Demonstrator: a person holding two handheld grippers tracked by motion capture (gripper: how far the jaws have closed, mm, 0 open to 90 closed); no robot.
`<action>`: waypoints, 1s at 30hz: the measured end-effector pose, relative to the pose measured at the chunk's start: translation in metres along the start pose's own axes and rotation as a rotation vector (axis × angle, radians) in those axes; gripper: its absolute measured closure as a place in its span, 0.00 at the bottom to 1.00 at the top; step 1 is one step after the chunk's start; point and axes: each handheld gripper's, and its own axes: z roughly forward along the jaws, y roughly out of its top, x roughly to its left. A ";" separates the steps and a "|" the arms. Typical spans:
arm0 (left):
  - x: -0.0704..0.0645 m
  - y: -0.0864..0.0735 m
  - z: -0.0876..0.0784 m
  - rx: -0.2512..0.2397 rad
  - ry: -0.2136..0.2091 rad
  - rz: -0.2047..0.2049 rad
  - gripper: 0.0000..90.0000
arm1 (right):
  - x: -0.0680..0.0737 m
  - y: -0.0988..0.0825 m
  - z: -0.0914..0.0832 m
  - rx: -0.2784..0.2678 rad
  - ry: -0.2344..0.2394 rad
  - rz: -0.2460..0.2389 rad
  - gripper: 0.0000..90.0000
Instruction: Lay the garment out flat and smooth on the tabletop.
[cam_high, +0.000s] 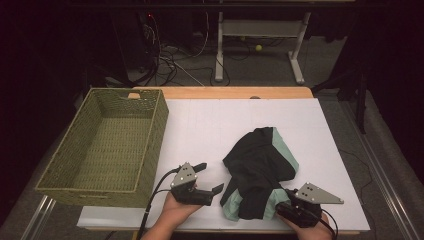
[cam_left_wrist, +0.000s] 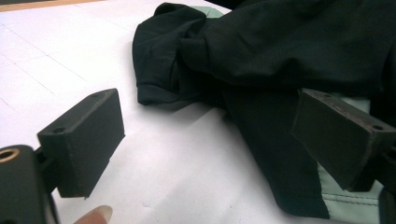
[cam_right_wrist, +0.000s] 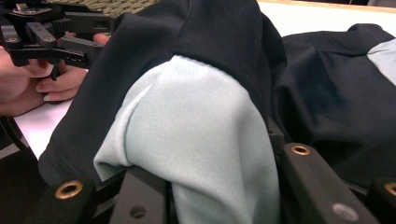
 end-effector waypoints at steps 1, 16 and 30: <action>0.000 0.000 0.000 -0.002 -0.002 -0.002 0.07 | 0.000 0.000 0.000 -0.003 0.000 0.006 0.74; 0.001 -0.002 -0.004 -0.017 -0.021 -0.016 0.08 | 0.004 -0.004 -0.009 0.050 -0.031 0.009 0.44; -0.009 0.012 0.018 0.052 -0.049 -0.046 0.13 | -0.013 -0.013 -0.026 0.058 -0.068 0.037 0.41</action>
